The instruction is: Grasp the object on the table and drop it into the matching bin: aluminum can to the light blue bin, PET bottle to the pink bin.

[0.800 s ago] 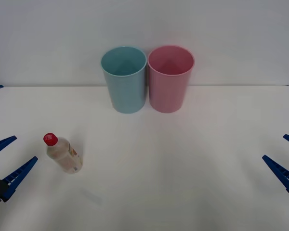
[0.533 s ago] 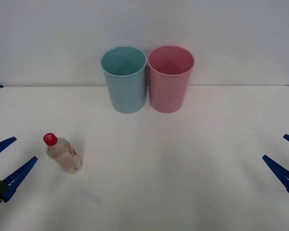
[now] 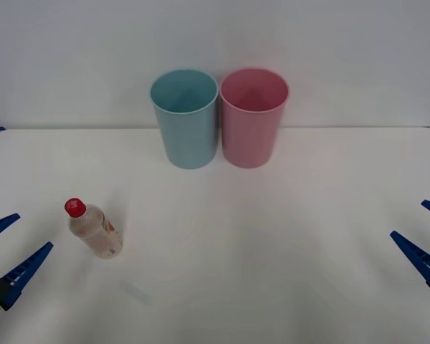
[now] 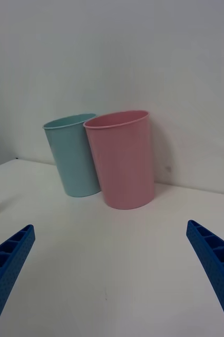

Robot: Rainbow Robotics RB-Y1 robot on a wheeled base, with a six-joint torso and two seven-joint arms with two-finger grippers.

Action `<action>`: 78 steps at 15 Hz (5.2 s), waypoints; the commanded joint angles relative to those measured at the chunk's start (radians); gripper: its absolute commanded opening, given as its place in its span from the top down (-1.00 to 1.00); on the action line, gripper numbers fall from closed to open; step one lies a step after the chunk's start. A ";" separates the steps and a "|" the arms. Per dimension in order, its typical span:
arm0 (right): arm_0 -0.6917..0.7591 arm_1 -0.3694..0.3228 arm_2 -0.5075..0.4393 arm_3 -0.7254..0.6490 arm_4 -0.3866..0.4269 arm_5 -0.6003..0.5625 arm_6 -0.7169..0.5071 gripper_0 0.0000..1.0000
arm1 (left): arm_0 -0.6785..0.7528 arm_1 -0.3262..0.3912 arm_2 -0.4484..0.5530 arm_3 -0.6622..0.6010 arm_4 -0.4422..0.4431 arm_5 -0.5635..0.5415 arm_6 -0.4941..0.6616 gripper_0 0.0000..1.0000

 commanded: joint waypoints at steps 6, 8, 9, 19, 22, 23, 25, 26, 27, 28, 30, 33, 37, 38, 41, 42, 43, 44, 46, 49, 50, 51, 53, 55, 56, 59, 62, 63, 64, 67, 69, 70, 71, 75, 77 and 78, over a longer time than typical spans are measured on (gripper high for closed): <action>0.000 0.000 0.000 0.000 0.000 0.000 0.000 -1.00 | 0.046 0.000 -0.014 0.005 -0.107 0.074 -0.132 -1.00; 0.000 0.000 0.000 0.000 0.000 0.000 0.000 -1.00 | 0.057 0.000 -0.038 0.035 -0.104 0.089 -0.166 -1.00; 0.000 0.000 0.000 0.000 0.000 0.000 0.000 -1.00 | 0.057 0.000 -0.052 0.052 -0.099 0.097 -0.169 -1.00; 0.000 0.000 0.000 0.000 0.000 0.000 0.000 -1.00 | -0.058 -0.003 -0.169 0.253 -0.020 0.143 -0.272 -1.00; 0.000 0.000 0.000 0.000 0.000 0.000 0.000 -1.00 | -0.116 -0.003 -0.206 0.330 -0.006 0.155 -0.335 -1.00; 0.000 0.000 0.000 0.000 0.000 0.000 0.000 -1.00 | -0.125 -0.005 -0.218 0.336 -0.006 0.165 -0.336 -1.00; 0.000 0.000 0.000 0.000 0.000 0.000 0.000 -1.00 | -0.136 -0.015 -0.232 0.338 -0.003 0.183 -0.336 -1.00; 0.000 0.000 0.000 0.000 0.000 0.000 0.000 -1.00 | -0.141 -0.029 -0.232 0.338 -0.003 0.183 -0.338 -1.00; 0.000 0.000 0.000 0.000 0.000 0.000 0.000 -1.00 | -0.147 -0.038 -0.232 0.338 -0.004 0.183 -0.339 -1.00; 0.000 0.000 0.000 0.000 0.000 0.000 0.000 -1.00 | -0.151 -0.057 -0.232 0.338 -0.009 0.186 -0.339 -1.00; 0.000 0.000 0.000 0.000 0.000 0.000 0.000 -1.00 | -0.167 -0.083 -0.232 0.338 -0.021 0.194 -0.343 -1.00; 0.000 0.000 0.000 0.000 0.000 0.000 0.000 -1.00 | -0.188 -0.110 -0.232 0.338 -0.043 0.215 -0.349 -1.00; 0.000 0.000 0.000 0.000 0.000 0.000 0.000 -1.00 | -0.214 -0.126 -0.244 0.338 -0.055 0.249 -0.353 -1.00; 0.000 0.000 0.000 0.000 0.000 0.000 0.000 -1.00 | -0.220 -0.127 -0.249 0.338 -0.055 0.260 -0.355 -1.00; 0.000 0.000 0.000 0.000 0.000 0.000 0.000 -1.00 | -0.228 -0.127 -0.256 0.341 -0.055 0.267 -0.355 -1.00; 0.000 0.000 0.000 0.000 0.000 0.000 0.000 -1.00 | -0.228 -0.129 -0.256 0.341 -0.055 0.267 -0.355 -1.00; 0.000 0.000 0.000 0.000 0.000 0.000 0.000 -1.00 | -0.228 -0.129 -0.259 0.341 -0.055 0.267 -0.355 -1.00; 0.000 0.000 0.000 0.000 0.000 0.000 0.000 -1.00 | -0.228 -0.129 -0.259 0.341 -0.053 0.267 -0.355 -1.00; 0.000 0.000 0.000 0.000 0.000 0.000 0.000 -1.00 | -0.228 -0.127 -0.259 0.341 -0.053 0.267 -0.355 0.62; 0.000 0.000 0.000 0.000 0.000 0.000 0.000 -1.00 | -0.228 -0.127 -0.261 0.341 -0.053 0.267 -0.355 1.00; 0.000 0.000 0.000 0.000 0.000 0.000 0.000 -1.00 | -0.228 -0.127 -0.261 0.341 -0.053 0.267 -0.353 1.00; 0.000 0.000 0.000 0.000 0.000 0.000 0.000 -1.00 | -0.228 -0.127 -0.261 0.341 -0.052 0.267 -0.353 1.00; 0.000 0.000 0.000 0.000 0.000 0.000 0.000 -1.00 | -0.228 -0.127 -0.259 0.341 -0.050 0.267 -0.350 1.00; 0.000 0.000 0.000 0.000 0.000 0.000 0.000 -1.00 | -0.227 -0.127 -0.261 0.339 -0.044 0.267 -0.347 1.00; 0.000 0.000 0.000 0.000 0.000 0.000 0.000 -1.00 | -0.224 -0.127 -0.259 0.339 -0.040 0.267 -0.346 1.00; 0.000 0.000 0.000 0.000 0.000 0.000 0.000 -1.00 | -0.207 -0.116 -0.259 0.319 -0.010 0.267 -0.343 1.00; 0.000 0.000 0.000 0.000 0.000 0.000 0.000 -1.00 | -0.170 -0.109 -0.259 0.233 0.037 0.267 -0.293 1.00; 0.000 0.000 0.000 0.000 0.000 0.000 0.000 -1.00 | -0.156 -0.109 -0.259 0.195 0.046 0.269 -0.254 1.00; 0.000 0.000 0.000 0.000 0.000 0.000 0.000 -1.00 | -0.145 -0.109 -0.256 0.150 0.056 0.275 -0.218 1.00; 0.000 0.000 0.000 0.000 0.000 0.000 0.000 -1.00 | -0.136 -0.109 -0.235 0.058 0.057 0.278 -0.120 1.00; 0.000 0.000 0.000 0.000 0.000 0.000 0.000 -1.00 | -0.150 -0.109 -0.241 0.012 0.056 0.280 -0.062 1.00; 0.000 0.000 0.000 0.000 0.000 0.000 0.000 -1.00 | -0.165 -0.109 -0.249 -0.008 0.057 0.280 -0.034 1.00; 0.000 0.000 0.000 0.000 0.000 0.000 0.000 -1.00 | -0.190 -0.109 -0.259 -0.031 0.056 0.280 0.000 1.00; 0.000 0.000 0.000 0.000 0.000 0.000 0.000 -1.00 | -0.294 -0.107 -0.293 -0.043 0.053 0.293 0.038 1.00; 0.000 0.000 0.000 0.000 0.000 0.000 0.000 -1.00 | -0.354 -0.104 -0.298 -0.043 0.046 0.310 0.062 1.00; 0.000 0.000 0.000 0.000 0.000 0.000 0.000 -1.00 | -0.375 -0.100 -0.302 -0.043 0.046 0.318 0.085 1.00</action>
